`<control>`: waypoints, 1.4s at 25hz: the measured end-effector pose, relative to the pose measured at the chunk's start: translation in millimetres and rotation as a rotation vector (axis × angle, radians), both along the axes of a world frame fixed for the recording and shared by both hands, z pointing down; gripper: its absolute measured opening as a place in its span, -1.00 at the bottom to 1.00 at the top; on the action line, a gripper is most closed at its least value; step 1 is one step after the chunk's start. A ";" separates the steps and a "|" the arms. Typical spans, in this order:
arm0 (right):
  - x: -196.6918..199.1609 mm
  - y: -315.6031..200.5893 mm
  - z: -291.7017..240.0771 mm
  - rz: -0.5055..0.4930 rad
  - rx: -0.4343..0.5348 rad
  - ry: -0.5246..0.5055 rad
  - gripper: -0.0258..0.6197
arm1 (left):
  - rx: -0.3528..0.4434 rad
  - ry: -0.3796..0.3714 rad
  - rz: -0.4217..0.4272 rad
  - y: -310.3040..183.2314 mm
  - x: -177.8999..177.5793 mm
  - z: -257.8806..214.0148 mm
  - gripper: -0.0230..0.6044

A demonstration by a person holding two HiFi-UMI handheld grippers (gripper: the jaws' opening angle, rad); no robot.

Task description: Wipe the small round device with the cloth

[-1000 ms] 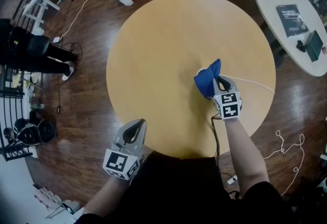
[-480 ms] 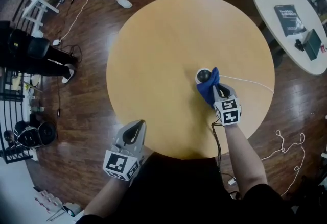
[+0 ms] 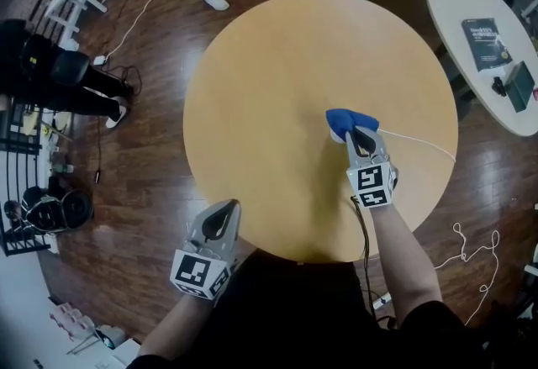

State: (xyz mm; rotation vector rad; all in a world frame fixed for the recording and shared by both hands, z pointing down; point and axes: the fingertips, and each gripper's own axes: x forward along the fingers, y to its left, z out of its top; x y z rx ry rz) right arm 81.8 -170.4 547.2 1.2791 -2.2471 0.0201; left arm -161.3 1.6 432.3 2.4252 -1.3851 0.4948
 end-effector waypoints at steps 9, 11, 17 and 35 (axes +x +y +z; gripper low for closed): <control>-11.2 9.7 4.5 -0.024 -0.023 -0.028 -0.78 | 0.011 -0.003 -0.023 5.7 -11.7 -2.5 -0.91; -14.7 14.0 7.5 -0.030 -0.033 -0.050 -0.79 | 0.011 -0.001 -0.011 5.4 -9.2 -2.5 -0.91; -25.9 31.1 29.2 -0.059 -0.062 -0.071 -0.79 | 0.008 -0.009 0.008 5.9 -5.2 -2.6 -0.91; -43.0 44.7 42.9 -0.099 -0.119 -0.115 -0.79 | -0.010 -0.017 0.024 8.0 -9.4 5.2 -0.91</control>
